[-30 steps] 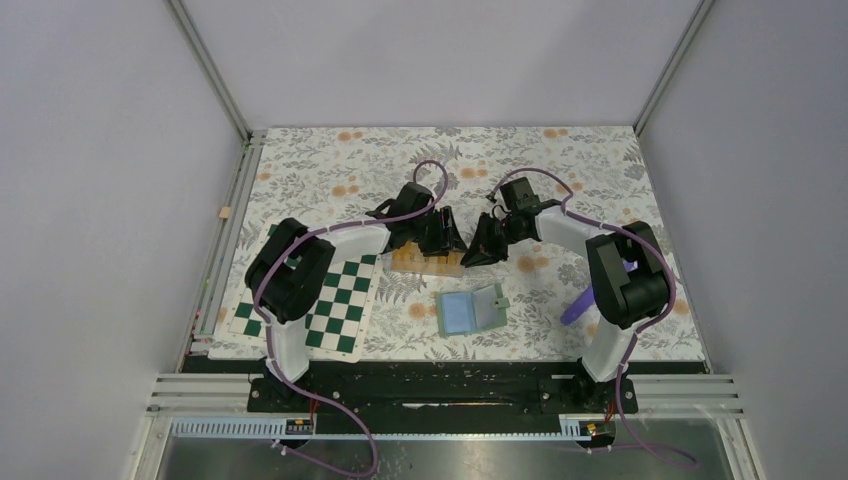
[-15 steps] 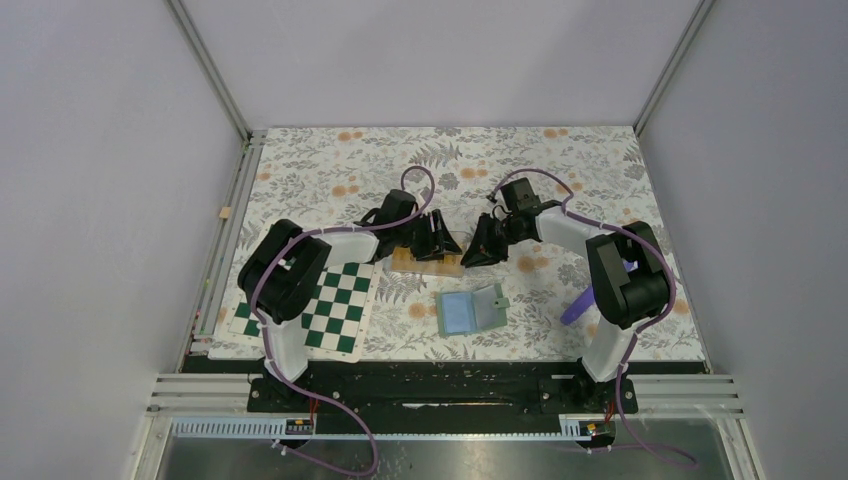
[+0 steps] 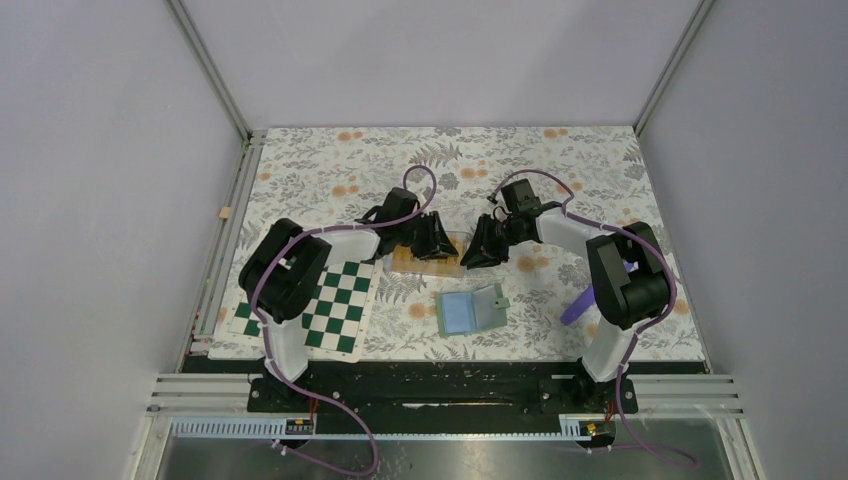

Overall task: Put the credit cards into the card holder
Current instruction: Pick up the credit card from the storage box.

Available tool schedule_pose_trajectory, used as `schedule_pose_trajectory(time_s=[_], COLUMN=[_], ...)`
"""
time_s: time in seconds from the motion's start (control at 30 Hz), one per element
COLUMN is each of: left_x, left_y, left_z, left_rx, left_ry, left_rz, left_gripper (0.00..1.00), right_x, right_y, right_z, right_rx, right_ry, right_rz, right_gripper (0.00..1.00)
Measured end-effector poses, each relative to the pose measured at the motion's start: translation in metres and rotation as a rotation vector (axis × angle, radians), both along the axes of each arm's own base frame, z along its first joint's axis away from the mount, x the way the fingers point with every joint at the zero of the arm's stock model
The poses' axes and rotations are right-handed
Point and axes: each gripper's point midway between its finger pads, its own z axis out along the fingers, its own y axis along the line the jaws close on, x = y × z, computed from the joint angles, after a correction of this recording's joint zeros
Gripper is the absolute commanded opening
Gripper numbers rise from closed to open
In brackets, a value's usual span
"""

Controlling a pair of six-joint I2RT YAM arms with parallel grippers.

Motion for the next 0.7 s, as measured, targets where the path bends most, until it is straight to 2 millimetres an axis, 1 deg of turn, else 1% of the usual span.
schedule_pose_trajectory(time_s=[0.03, 0.07, 0.1, 0.13, 0.33, 0.43, 0.5, 0.53, 0.6, 0.7], left_x=[0.0, 0.001, 0.003, 0.004, 0.005, 0.007, 0.008, 0.008, 0.007, 0.007], left_y=[0.0, -0.001, -0.001, -0.002, 0.001, 0.002, 0.003, 0.004, 0.008, 0.012], left_z=[0.0, 0.0, 0.0, 0.0, -0.006, -0.004, 0.0, 0.003, 0.014, 0.045], left_rx=[0.006, 0.008, 0.014, 0.021, 0.077, 0.099, 0.117, 0.124, 0.136, 0.127], left_ry=[0.003, 0.004, 0.008, 0.009, 0.035, 0.032, 0.019, 0.013, -0.011, -0.073], left_rz=[-0.003, -0.003, -0.005, -0.006, -0.016, -0.019, -0.019, -0.018, -0.012, 0.0], left_gripper=[0.22, 0.15, 0.05, 0.0, 0.0, 0.0, 0.0, 0.0, 0.0, 0.0], right_x=[0.0, 0.0, 0.0, 0.0, -0.002, -0.003, -0.003, -0.003, -0.003, -0.003], right_y=[0.0, 0.0, 0.0, 0.0, -0.005, -0.01, -0.014, -0.015, -0.017, -0.02], right_z=[0.0, 0.0, 0.0, 0.0, 0.001, 0.012, 0.024, 0.03, 0.047, 0.075], right_rx=[0.0, 0.0, 0.0, 0.0, -0.031, -0.051, -0.06, -0.061, -0.061, -0.049], right_ry=[0.0, 0.0, 0.0, 0.0, -0.005, -0.037, -0.068, -0.084, -0.131, -0.207], right_rz=[0.0, 0.0, 0.0, 0.0, -0.009, -0.015, -0.02, -0.022, -0.029, -0.039], right_gripper=[0.29, 0.29, 0.3, 0.31, 0.51, 0.6, 0.64, 0.66, 0.68, 0.72])
